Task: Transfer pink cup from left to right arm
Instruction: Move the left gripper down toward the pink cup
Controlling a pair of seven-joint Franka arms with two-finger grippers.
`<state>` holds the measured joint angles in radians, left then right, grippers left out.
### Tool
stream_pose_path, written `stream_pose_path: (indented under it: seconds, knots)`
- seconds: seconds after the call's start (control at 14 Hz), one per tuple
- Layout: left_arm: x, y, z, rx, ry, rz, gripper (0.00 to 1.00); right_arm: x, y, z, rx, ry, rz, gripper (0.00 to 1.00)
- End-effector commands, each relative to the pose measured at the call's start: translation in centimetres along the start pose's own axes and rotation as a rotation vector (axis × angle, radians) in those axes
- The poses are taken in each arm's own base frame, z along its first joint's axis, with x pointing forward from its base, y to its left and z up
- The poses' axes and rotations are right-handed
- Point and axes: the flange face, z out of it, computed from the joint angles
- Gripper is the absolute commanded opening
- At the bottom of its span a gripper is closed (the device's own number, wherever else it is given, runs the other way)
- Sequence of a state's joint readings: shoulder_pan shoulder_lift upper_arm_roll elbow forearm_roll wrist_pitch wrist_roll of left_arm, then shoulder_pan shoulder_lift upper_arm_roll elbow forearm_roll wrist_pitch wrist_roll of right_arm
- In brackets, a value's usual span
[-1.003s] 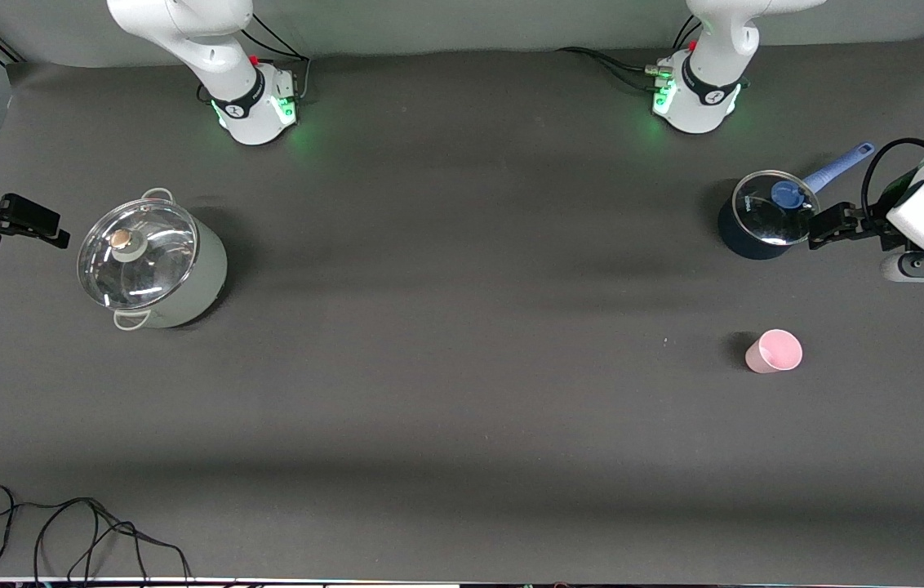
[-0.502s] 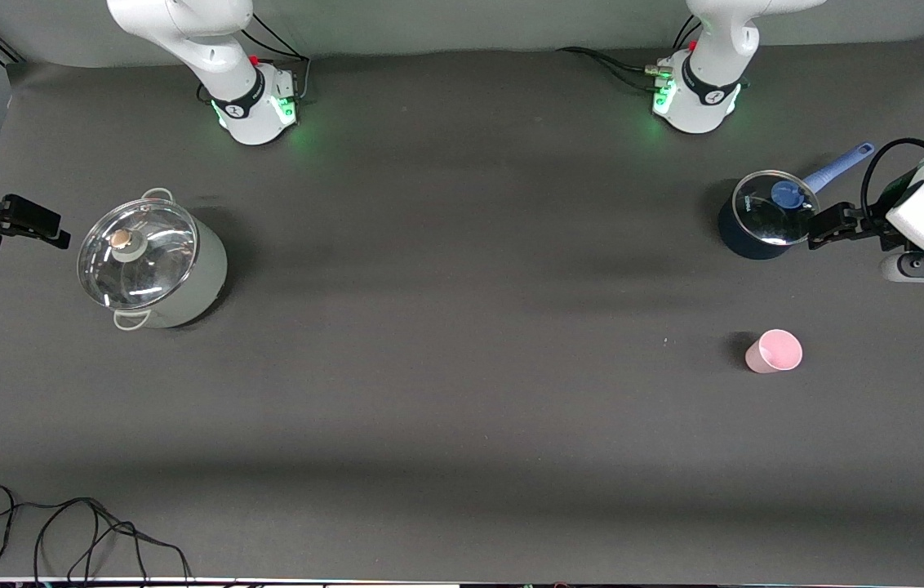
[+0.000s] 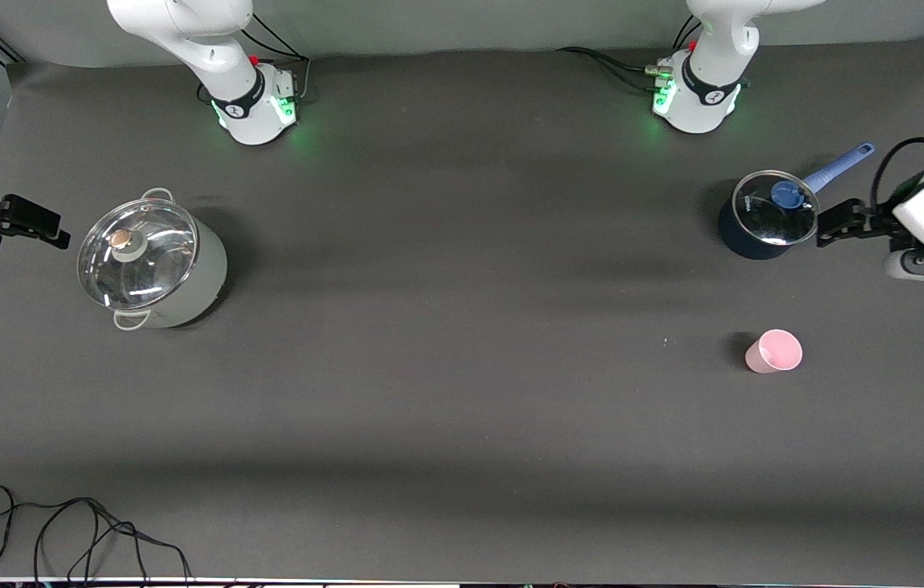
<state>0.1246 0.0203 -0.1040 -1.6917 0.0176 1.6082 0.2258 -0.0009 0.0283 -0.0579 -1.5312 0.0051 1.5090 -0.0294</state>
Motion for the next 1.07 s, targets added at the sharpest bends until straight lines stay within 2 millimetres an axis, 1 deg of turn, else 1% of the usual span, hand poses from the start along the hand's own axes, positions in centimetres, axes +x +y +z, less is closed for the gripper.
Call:
stream_pose_path:
  seconds: [0.0,0.14,0.29,0.36,0.43,0.5,0.57,0.64,0.79,0.93,1.0]
  knots:
    - [-0.4,-5.4,0.4,-0.016,-0.001,0.154,1.00,-0.2,-0.1,-0.3,0.018,0.006,0.021,1.00]
    - [-0.6,-8.8,1.3,-0.028,0.009,0.297,1.00,-0.2,-0.1,-0.3,0.018,0.006,0.020,1.00]
    - [0.1,-11.8,2.3,-0.032,0.036,0.469,1.00,-0.2,-0.1,-0.2,0.018,0.005,0.020,1.00]
    - [0.3,-13.4,3.0,-0.063,0.064,0.542,1.00,-0.2,-0.1,-0.2,0.018,0.005,0.020,1.00]
    - [0.1,-15.3,4.2,-0.104,0.088,0.578,1.00,-0.2,-0.2,-0.3,0.020,0.006,0.020,1.00]
    - [-0.2,-17.5,5.7,-0.139,0.122,0.610,1.00,-0.2,-0.2,-0.3,0.020,0.006,0.020,1.00]
    - [-0.3,-19.4,7.1,-0.171,0.170,0.680,1.00,-0.2,-0.2,-0.2,0.020,0.005,0.021,1.00]
    - [-0.3,-20.9,8.9,-0.223,0.245,0.764,1.00,-0.2,-0.2,-0.3,0.020,0.006,0.020,1.00]
    - [-1.0,-24.4,12.9,-0.321,0.376,0.839,0.99,-0.2,-0.2,-0.3,0.020,0.006,0.020,1.00]
    - [-1.4,-26.9,16.9,-0.386,0.462,0.876,0.99,-0.2,-0.2,-0.3,0.020,0.006,0.018,1.00]
    - [-1.6,-27.8,19.0,-0.425,0.526,0.904,0.99,-0.2,-0.2,-0.3,0.020,0.006,0.020,1.00]
